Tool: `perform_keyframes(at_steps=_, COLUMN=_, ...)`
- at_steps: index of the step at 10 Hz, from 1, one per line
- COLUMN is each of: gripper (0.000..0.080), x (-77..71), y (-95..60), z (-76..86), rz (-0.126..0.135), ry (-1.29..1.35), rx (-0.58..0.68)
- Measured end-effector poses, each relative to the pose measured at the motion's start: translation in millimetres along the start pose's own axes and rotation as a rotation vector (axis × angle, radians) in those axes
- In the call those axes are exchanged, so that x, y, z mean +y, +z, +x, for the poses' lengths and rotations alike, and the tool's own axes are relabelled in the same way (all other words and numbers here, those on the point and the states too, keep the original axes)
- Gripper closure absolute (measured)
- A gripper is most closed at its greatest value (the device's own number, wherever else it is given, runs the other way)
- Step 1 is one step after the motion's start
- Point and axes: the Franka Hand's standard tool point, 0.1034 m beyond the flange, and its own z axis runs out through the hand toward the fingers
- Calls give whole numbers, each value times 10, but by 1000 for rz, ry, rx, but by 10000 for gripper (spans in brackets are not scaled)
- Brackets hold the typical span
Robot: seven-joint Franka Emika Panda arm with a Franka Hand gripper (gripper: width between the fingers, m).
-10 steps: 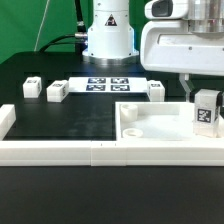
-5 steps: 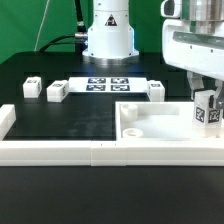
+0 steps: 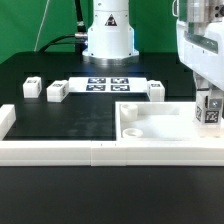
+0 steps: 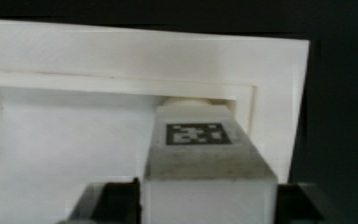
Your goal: Assemble one leg
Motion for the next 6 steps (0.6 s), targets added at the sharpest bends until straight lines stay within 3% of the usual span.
perform_keyframes(at_steps=1, gripper=415, x=-2, y=-1, z=1, rz=1, ry=-63, rx=0)
perform_keyframes(at_steps=2, gripper=242, x=-7, y=-4, z=-2, rz=3, ry=-135, rx=0)
perform_keyframes(at_steps=3, gripper=169, x=-6, y=-2, z=-22, rz=3, ry=-191, rx=-1)
perform_keyframes(at_steps=6, gripper=151, x=2, y=13, z=-81, rz=-1, ry=-501, rx=0)
